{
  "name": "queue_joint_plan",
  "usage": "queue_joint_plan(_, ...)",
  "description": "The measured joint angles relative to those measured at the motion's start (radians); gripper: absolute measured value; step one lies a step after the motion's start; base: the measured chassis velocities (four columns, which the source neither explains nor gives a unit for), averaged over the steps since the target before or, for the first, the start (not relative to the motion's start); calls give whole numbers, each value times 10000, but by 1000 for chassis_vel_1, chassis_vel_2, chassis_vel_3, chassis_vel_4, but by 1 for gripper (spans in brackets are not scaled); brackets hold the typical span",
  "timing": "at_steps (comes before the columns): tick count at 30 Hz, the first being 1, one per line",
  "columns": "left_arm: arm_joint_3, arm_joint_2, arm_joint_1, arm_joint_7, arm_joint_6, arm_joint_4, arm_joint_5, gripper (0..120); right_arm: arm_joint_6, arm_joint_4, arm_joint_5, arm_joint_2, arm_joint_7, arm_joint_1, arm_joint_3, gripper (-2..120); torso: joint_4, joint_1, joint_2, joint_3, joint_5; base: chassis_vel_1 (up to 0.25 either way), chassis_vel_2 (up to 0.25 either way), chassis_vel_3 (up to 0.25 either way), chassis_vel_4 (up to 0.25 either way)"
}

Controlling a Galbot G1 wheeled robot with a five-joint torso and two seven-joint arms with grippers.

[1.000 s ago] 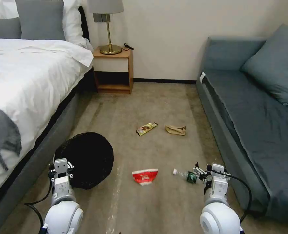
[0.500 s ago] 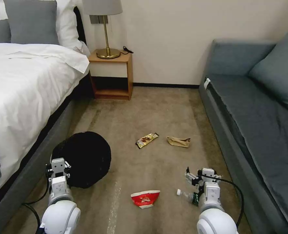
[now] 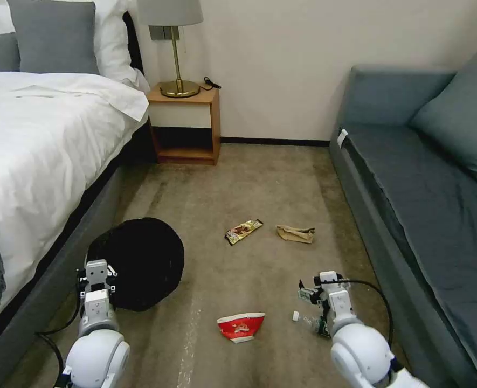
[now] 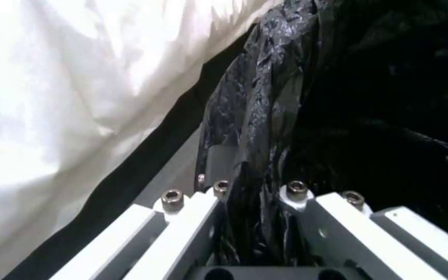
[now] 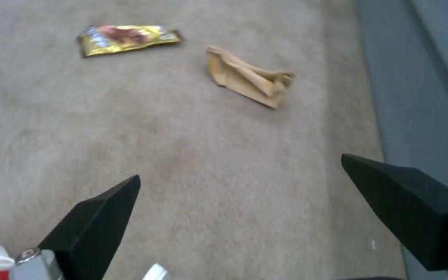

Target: Pick up the trash bin, then pick up the garbage on the floor and place it into the trash bin.

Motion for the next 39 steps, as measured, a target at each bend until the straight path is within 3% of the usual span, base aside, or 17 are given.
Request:
queue_joint_plan(2,-21,-57,0,30,5,-36,35,1,-66,-125,115,-347,-329,411,-343,100,-2,0,0,0,1,0,0,0,0)
queue_joint_plan(5,-88,-163,87,105,28,-172,143,1,-189,-732,1041,-967,-1453,2650,-2118,100,4,0,-1,1,2,0,0,0,0)
queue_joint_plan(15,-155,-331,330,306,41,-584,373,1,-221,-2100,1827,-359,-3345,6098,-4504,100,4,0,-1,2,-1,0,0,0,0)
queue_joint_plan(24,-195,-309,310,347,65,-612,368,1,-75,-3148,862,260,-5583,6591,-5649,100,0,0,0,1,-3,0,0,0,0)
queue_joint_plan(39,78,-385,512,383,-43,-748,458,1,382,-5494,-1113,1836,-6581,5731,-5948,100,2,0,-1,0,-4,0,0,0,0)
